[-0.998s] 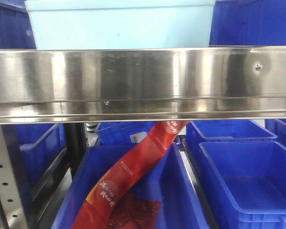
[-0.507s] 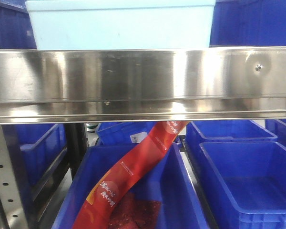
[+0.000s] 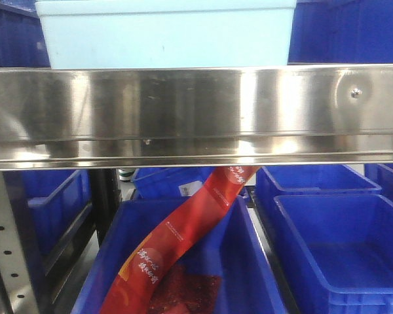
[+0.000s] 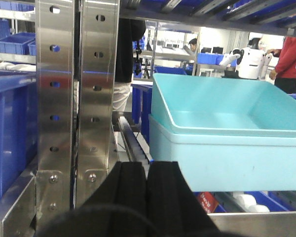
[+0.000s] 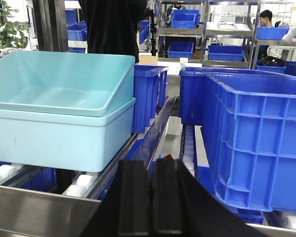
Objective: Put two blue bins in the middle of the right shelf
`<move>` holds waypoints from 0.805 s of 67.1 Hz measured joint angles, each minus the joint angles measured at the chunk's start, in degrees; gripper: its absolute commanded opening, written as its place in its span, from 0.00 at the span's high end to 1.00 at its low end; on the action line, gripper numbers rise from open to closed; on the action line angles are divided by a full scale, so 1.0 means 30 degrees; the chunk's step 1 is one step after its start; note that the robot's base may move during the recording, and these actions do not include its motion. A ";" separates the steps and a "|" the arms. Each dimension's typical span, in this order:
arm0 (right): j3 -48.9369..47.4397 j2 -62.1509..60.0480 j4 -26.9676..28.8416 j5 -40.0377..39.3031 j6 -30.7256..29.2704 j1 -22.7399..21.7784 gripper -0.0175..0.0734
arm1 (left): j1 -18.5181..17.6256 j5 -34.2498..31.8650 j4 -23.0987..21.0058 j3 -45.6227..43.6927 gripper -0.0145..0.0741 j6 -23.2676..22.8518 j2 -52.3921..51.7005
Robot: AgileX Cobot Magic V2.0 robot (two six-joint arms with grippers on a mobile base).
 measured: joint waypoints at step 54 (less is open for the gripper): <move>0.0000 0.0000 -0.0037 -0.0056 -0.0040 0.0000 0.99 | 0.1404 0.0229 0.1532 0.0711 0.96 -0.0032 -0.0675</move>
